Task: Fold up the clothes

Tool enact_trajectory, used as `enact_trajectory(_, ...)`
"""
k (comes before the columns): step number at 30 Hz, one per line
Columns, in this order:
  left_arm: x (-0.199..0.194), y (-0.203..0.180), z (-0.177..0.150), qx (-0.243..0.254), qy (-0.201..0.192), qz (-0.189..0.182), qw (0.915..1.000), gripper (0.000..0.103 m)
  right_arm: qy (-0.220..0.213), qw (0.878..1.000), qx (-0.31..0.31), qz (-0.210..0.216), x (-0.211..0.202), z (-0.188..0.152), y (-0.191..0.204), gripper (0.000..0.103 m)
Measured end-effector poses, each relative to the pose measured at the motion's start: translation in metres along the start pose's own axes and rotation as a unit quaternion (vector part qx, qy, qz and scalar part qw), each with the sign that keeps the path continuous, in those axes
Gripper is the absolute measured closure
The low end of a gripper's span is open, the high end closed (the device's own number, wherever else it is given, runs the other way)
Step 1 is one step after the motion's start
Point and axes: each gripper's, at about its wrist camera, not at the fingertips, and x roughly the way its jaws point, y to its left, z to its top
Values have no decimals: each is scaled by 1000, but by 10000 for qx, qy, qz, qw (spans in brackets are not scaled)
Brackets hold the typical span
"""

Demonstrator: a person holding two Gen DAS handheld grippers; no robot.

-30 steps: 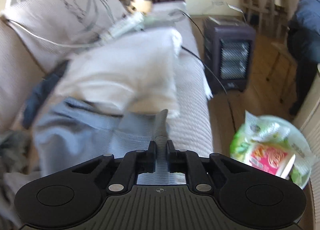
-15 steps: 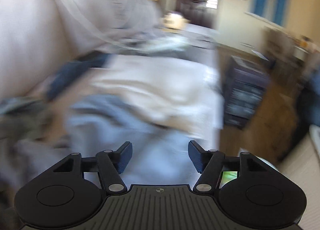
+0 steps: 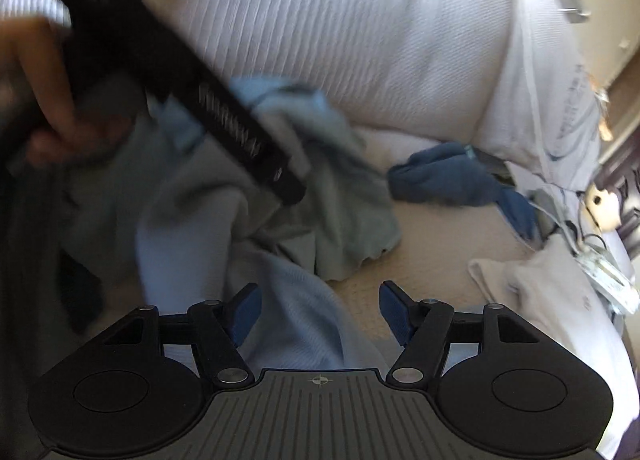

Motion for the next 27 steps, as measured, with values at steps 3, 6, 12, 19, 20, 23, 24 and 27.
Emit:
enact_trajectory(3, -5, 4, 1, -193, -95, -492, 9986, 93, 119, 9992, -283, 241, 17, 1, 2, 56)
enact_trajectory(6, -17, 7, 5, -327, -208, -1072, 9935, 96, 492, 9985, -76, 218, 27, 4, 1, 89)
enact_trajectory(12, -76, 15, 39, -695, -534, -2932, 9520, 96, 1, 9943, 1005, 367, -51, -10, -22, 91)
enact_trajectory(19, -145, 8, 52, -101, 36, -4606, 8875, 96, 174, 9701, 2064, 1263, -137, -49, -8, 91)
enact_trajectory(20, -151, 9, 45, -48, 188, -4578, 8888, 96, 299, 9643, 2195, 1448, -134, -55, 0, 91)
enact_trajectory(23, -163, 16, 20, 6, 431, -4064, 9127, 95, 573, 9481, 2508, 1868, -119, -68, 20, 86)
enact_trajectory(24, -167, 19, 12, 21, 446, -3862, 9214, 96, 632, 9436, 2587, 1965, -112, -71, 27, 84)
enact_trajectory(27, -177, 29, -1, -92, 407, -3618, 9313, 95, 698, 9323, 2765, 2226, -94, -66, 36, 81)
